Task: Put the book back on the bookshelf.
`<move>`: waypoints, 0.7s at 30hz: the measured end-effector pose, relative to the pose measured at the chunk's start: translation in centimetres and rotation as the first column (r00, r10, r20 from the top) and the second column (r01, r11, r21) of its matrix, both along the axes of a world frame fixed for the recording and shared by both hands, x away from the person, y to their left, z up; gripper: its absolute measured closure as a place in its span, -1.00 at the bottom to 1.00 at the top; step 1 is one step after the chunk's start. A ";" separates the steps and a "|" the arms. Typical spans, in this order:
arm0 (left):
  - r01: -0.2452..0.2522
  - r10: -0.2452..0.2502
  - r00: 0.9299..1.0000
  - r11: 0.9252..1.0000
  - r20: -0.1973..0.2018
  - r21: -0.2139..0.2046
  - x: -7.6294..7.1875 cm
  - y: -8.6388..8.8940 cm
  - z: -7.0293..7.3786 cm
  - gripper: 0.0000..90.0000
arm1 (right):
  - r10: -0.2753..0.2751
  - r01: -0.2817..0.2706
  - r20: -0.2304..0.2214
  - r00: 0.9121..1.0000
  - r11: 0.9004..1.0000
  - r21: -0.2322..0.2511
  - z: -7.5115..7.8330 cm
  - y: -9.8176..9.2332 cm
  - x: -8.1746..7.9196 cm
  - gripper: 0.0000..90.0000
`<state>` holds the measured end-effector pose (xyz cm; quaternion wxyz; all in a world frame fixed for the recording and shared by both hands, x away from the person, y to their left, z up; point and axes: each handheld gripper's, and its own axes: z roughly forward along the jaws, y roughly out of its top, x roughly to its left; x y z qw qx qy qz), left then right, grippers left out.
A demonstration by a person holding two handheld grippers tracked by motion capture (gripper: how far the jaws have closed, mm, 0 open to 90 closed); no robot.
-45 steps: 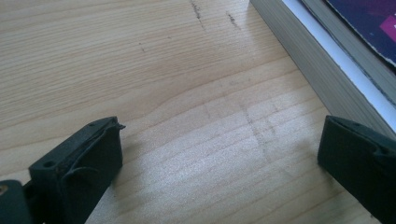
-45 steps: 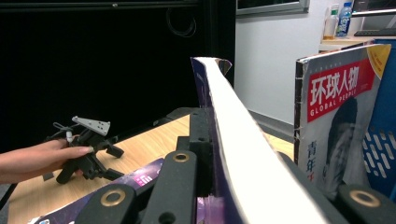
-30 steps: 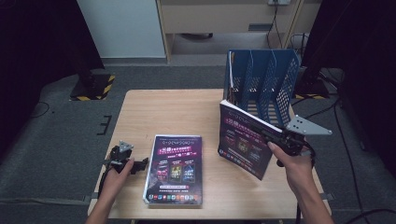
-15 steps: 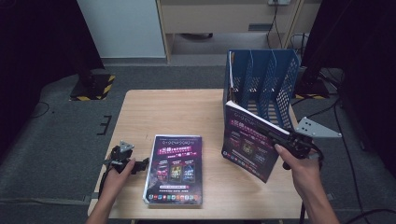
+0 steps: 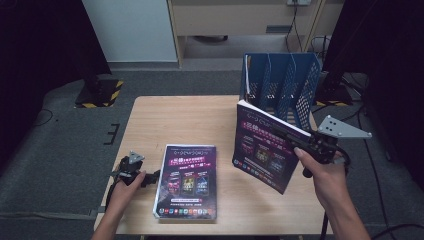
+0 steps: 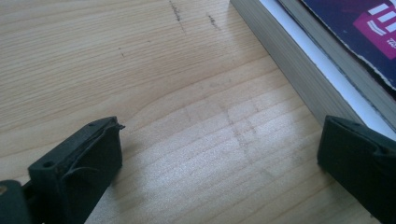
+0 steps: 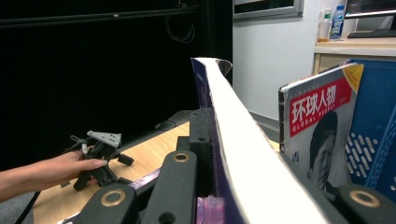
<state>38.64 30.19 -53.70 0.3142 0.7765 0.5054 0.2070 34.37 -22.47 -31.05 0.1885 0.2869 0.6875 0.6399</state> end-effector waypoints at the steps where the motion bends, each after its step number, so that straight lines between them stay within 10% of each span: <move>1: 0.000 0.000 1.000 1.000 0.000 0.000 0.0 0.0 0.0 -1.00 | -0.002 0.002 0.003 1.000 1.000 -0.004 0.3 0.0 0.0 0.83; 21: -0.001 0.001 1.000 1.000 0.000 -0.001 0.0 0.0 0.0 -1.00 | -0.116 0.116 0.004 0.993 0.993 0.027 5.2 -1.6 2.3 0.84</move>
